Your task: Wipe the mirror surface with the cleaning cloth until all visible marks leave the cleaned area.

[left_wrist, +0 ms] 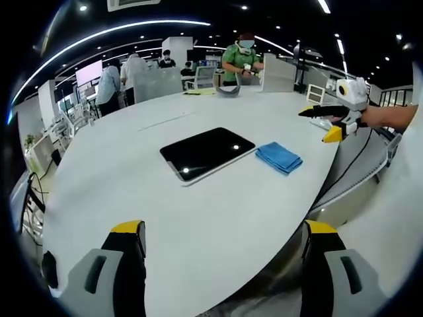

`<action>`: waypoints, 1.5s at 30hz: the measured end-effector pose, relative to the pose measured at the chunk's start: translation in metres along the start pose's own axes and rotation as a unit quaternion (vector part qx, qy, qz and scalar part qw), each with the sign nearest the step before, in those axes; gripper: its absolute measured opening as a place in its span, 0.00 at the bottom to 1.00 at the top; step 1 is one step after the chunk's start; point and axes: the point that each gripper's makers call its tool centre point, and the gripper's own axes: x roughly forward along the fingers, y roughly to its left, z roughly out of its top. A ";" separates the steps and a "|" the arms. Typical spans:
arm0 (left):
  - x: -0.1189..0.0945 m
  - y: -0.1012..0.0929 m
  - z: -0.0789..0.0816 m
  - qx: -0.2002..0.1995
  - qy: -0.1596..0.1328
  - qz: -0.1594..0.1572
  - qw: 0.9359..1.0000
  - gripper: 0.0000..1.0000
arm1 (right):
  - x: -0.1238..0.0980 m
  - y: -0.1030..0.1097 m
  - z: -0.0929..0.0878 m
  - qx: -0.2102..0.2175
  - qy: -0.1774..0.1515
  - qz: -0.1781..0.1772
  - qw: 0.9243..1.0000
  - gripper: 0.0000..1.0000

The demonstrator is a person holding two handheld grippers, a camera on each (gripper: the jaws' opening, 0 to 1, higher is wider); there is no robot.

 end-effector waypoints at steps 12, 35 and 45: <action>-0.004 -0.001 0.000 -0.012 -0.005 0.013 1.000 0.99 | 0.001 -0.001 -0.020 0.012 0.020 0.004 1.000 0.90; -0.006 0.005 0.011 -0.017 -0.027 0.018 0.999 0.99 | -0.004 -0.001 -0.016 0.008 0.016 -0.001 1.000 0.88; -0.006 0.002 0.010 -0.016 -0.029 0.014 0.999 0.99 | -0.005 0.002 -0.015 0.007 0.018 -0.003 1.000 0.88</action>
